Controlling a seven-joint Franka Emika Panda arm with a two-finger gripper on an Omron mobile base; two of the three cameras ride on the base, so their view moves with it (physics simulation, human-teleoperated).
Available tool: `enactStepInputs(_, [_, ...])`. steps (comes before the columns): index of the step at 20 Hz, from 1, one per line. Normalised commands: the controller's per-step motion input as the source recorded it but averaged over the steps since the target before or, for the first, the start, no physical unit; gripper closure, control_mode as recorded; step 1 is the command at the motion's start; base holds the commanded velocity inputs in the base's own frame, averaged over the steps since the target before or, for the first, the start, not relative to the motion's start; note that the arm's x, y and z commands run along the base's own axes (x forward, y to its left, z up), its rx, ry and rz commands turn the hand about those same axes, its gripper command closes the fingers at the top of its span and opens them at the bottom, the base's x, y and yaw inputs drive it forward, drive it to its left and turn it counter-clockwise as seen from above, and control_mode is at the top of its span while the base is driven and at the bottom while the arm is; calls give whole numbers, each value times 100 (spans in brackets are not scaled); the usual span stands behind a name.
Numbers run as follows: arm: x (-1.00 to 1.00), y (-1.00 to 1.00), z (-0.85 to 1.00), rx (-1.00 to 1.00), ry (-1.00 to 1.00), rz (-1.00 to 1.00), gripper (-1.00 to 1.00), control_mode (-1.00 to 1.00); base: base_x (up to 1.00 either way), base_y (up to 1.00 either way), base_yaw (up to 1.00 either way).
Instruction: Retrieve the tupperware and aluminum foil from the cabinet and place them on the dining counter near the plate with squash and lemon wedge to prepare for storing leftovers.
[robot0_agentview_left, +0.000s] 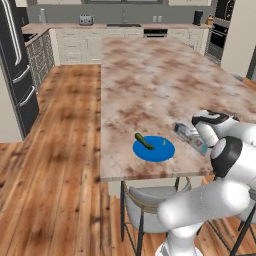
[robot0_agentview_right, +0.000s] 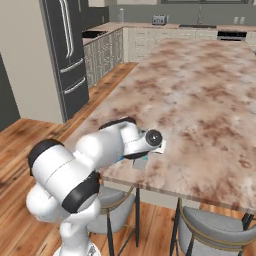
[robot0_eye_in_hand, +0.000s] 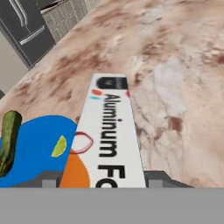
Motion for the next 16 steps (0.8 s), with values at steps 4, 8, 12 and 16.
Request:
enactStepInputs(4, [57,0,-54,0,0,0,100,-100,0,0,0])
enactStepInputs(8, [50,0,-62,0,0,0,-100,-100,0,0,0])
enactStepInputs(12, [48,-4,-38,0,-1,0,-100,-100,0,0,0])
enactStepInputs(16, [17,-39,17,0,-8,0,-100,-100,0,0,0])
